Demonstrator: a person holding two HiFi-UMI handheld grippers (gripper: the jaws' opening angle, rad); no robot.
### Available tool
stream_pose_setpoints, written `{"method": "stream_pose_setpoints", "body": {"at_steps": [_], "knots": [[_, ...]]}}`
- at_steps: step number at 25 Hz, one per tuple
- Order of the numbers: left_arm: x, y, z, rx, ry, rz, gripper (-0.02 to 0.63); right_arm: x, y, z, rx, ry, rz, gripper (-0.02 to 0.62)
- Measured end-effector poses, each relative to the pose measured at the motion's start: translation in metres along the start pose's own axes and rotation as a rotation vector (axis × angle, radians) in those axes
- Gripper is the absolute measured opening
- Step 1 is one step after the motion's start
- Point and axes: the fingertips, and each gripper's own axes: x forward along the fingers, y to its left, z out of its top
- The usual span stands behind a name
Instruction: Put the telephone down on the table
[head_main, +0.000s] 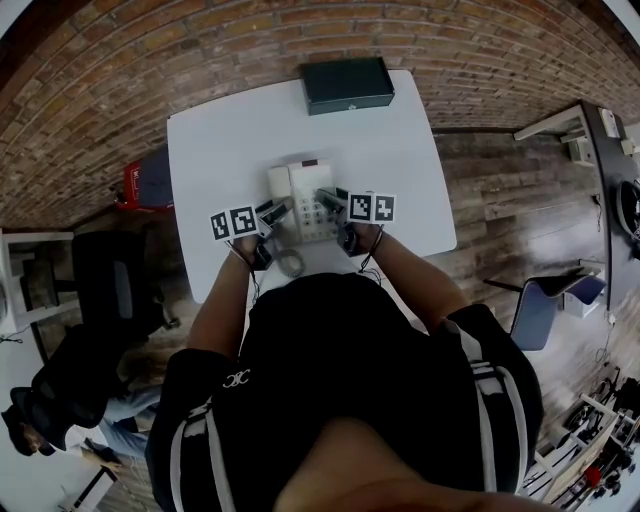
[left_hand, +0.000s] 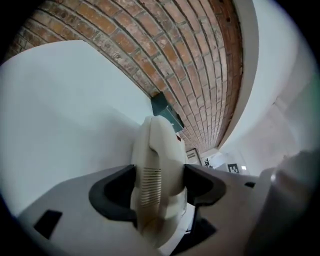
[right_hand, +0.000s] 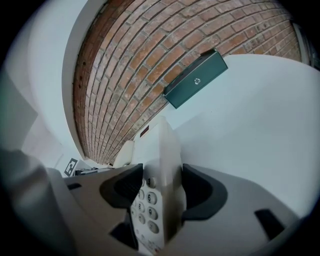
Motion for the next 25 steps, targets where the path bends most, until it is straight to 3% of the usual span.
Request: {"method": "stream_pose_setpoints", "body": {"at_steps": [12,17,21,23,25], "knots": [[0.004,0.002,-0.002,-0.003,0.01,0.008,0.328,0.003,-0.007,-0.006,0.067,0.011,0.046,0.213],[-0.002,-0.006,0.005,0.082,-0.021,0.048,0.328,-0.001,-0.007,-0.004,0.023,0.047,0.031,0.213],[-0.016,-0.018,0.023,0.173,-0.076,0.096,0.325,-0.012,-0.004,0.017,-0.064,-0.011,-0.005,0.213],[-0.029,-0.023,0.039,0.204,-0.142,0.139,0.281,-0.023,0.002,0.036,-0.134,-0.074,-0.039,0.213],[-0.045,-0.031,0.056,0.254,-0.217,0.197,0.182,-0.036,0.012,0.057,-0.224,-0.159,-0.082,0.206]]}}
